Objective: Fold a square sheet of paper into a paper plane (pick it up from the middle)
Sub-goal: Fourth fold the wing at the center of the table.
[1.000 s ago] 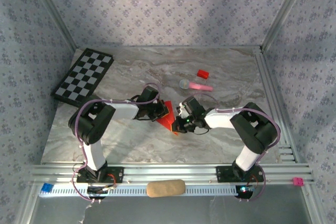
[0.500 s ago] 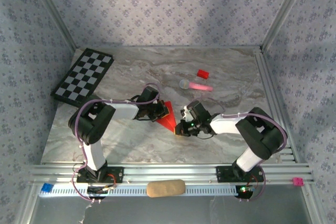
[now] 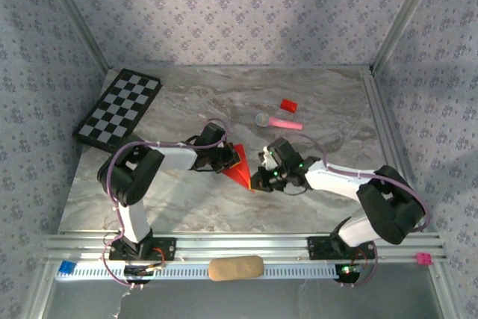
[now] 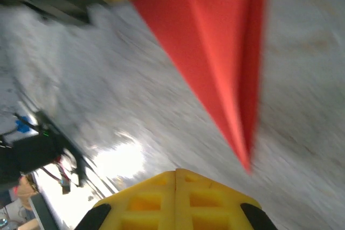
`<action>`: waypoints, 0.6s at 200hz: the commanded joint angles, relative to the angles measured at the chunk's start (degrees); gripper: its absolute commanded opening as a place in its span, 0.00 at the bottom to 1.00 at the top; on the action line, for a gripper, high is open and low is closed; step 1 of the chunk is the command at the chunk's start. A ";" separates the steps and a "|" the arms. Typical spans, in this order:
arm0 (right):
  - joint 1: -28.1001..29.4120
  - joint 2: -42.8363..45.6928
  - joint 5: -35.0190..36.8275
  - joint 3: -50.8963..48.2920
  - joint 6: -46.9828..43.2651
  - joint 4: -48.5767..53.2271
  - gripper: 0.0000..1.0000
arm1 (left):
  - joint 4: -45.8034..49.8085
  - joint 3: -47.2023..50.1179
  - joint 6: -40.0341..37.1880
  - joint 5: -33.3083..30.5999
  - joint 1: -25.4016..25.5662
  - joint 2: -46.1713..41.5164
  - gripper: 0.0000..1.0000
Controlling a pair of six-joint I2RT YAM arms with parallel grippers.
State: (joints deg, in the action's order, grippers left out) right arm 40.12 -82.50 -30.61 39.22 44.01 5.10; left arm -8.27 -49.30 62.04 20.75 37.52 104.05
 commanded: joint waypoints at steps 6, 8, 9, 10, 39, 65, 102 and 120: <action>-1.39 -5.26 0.65 3.56 0.16 -0.09 0.02 | 1.74 1.46 0.10 -1.95 -0.47 1.76 0.04; -1.37 -5.89 0.40 3.64 0.30 -0.69 0.02 | 1.74 1.41 0.10 -1.95 -0.39 1.70 0.04; -1.36 -6.12 0.30 3.83 0.29 -0.92 0.02 | 1.75 1.41 0.10 -1.95 -0.41 1.69 0.04; -1.32 -6.37 0.25 3.93 0.29 -1.12 0.02 | 1.76 1.40 0.05 -1.95 -0.42 1.69 0.04; -0.57 -11.55 1.40 7.47 0.79 -2.38 0.02 | 1.86 1.66 -0.08 -2.12 -0.34 1.45 0.04; -0.92 -14.13 3.03 9.00 1.05 -1.62 0.02 | 1.81 1.84 -0.09 -2.21 -0.31 1.33 0.04; -1.23 -16.17 2.65 9.51 0.82 -1.50 0.01 | 2.20 1.78 -0.43 -2.38 -0.25 1.07 0.04; -1.45 -17.00 2.92 8.09 0.81 -1.17 0.01 | 2.34 1.65 -0.51 -2.36 -0.26 0.94 0.04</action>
State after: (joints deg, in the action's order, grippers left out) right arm 39.13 -97.93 -28.93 47.64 44.36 2.59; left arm -9.08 -48.93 62.02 20.75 37.52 104.05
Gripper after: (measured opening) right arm 0.052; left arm 0.063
